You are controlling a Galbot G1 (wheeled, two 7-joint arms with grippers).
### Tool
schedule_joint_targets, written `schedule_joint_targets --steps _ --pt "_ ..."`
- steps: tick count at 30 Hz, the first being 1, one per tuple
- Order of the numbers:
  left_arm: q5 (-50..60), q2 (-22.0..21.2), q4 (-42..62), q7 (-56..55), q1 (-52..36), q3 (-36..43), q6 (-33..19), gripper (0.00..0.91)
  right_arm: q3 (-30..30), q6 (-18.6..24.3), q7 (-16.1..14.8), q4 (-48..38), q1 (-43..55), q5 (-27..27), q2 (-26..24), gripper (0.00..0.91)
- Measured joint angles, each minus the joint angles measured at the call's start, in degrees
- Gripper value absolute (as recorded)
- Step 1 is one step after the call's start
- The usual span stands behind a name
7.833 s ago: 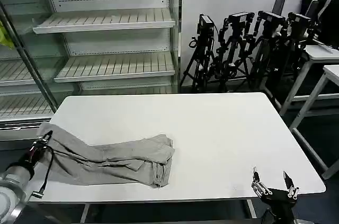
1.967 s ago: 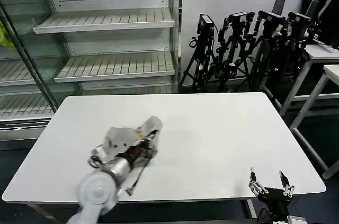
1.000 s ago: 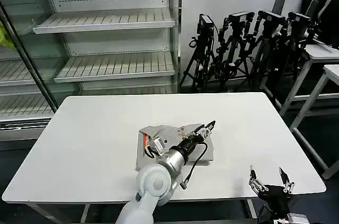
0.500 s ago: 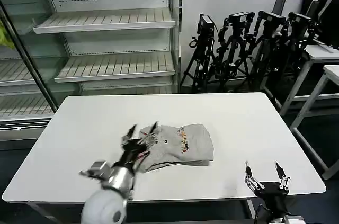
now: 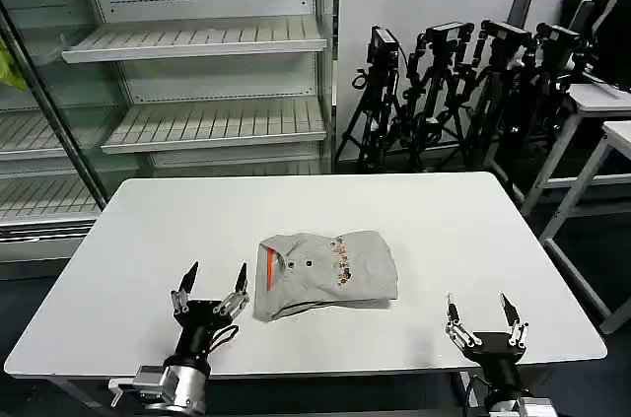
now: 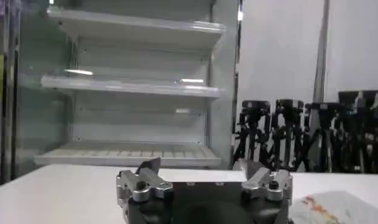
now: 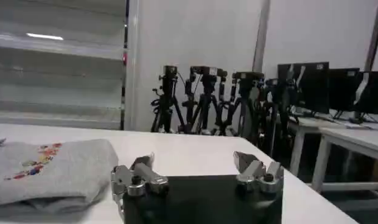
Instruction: Fold and organize the clothes.
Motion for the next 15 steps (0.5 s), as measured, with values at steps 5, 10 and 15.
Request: schedule_joint_targets --steps 5,10,15 --pt "2.12 -0.26 -1.16 0.58 2.62 -0.33 -1.13 0.907 -0.3 0.48 -0.09 0.44 -0.56 -0.06 0.59 0.907" --pt "3.93 -0.8 -1.98 1.2 4.75 -0.37 -1.8 0.907 -0.72 0.67 -0.08 0.48 -0.47 -0.39 0.63 0.907" --pt "4.76 -1.04 -2.15 1.56 6.38 -0.59 -2.21 0.907 -1.44 0.7 0.03 -0.26 0.17 -0.8 0.69 0.907"
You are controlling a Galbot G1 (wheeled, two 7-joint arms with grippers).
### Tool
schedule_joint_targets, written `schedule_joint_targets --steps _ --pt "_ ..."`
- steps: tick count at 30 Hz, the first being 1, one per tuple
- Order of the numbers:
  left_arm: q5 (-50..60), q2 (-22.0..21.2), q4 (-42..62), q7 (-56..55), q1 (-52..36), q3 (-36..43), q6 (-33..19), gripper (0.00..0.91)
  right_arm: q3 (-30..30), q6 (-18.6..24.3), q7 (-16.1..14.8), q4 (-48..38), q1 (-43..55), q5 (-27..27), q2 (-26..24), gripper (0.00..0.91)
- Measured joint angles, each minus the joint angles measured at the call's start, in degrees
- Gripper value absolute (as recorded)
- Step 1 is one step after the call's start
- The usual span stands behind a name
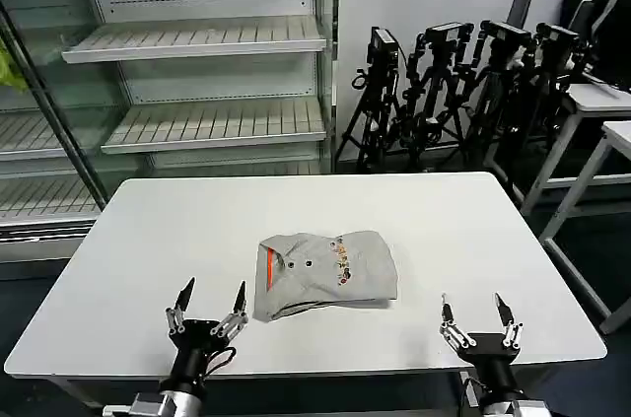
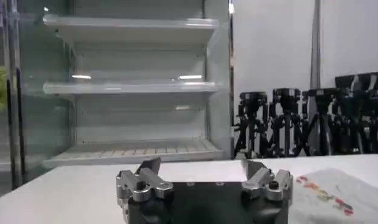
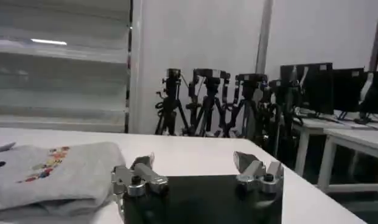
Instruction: Fold and organize the clothes.
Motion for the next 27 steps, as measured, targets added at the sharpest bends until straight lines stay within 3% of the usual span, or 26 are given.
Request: schedule_joint_targets --steps 27 --pt "1.61 -0.62 -1.48 0.71 4.31 0.04 -1.48 0.907 -1.54 0.87 -0.41 0.83 -0.97 -1.83 -0.36 0.907"
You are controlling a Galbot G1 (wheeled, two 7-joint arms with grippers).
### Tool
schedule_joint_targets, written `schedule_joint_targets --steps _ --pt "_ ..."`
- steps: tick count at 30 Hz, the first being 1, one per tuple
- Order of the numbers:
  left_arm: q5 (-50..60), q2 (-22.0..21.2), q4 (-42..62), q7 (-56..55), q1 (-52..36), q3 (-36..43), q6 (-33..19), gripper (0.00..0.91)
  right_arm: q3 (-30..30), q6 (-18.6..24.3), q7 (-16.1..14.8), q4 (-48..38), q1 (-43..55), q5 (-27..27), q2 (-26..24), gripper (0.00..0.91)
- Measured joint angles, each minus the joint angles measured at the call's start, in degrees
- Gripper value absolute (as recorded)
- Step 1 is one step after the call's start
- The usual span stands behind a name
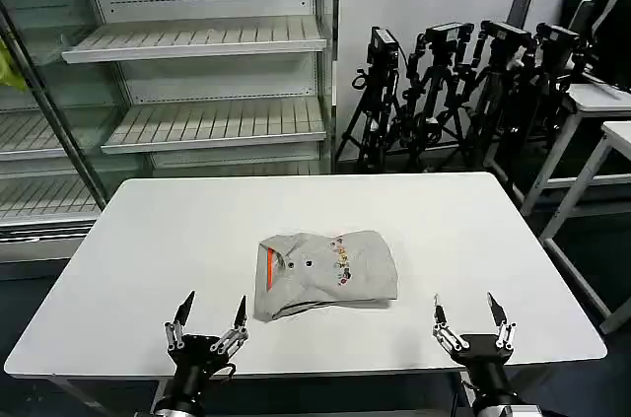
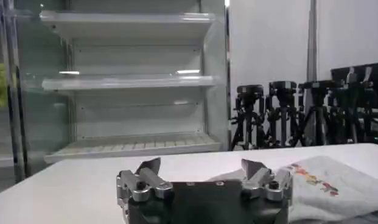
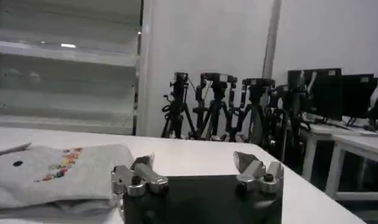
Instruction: Fold and organize the clothes.
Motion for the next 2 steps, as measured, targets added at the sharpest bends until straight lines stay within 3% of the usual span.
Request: schedule_joint_targets --steps 2 --pt "0.0 0.06 0.12 0.02 -0.01 0.17 -0.08 0.907 -0.31 0.02 -0.21 -0.03 -0.08 -0.14 0.21 0.907"
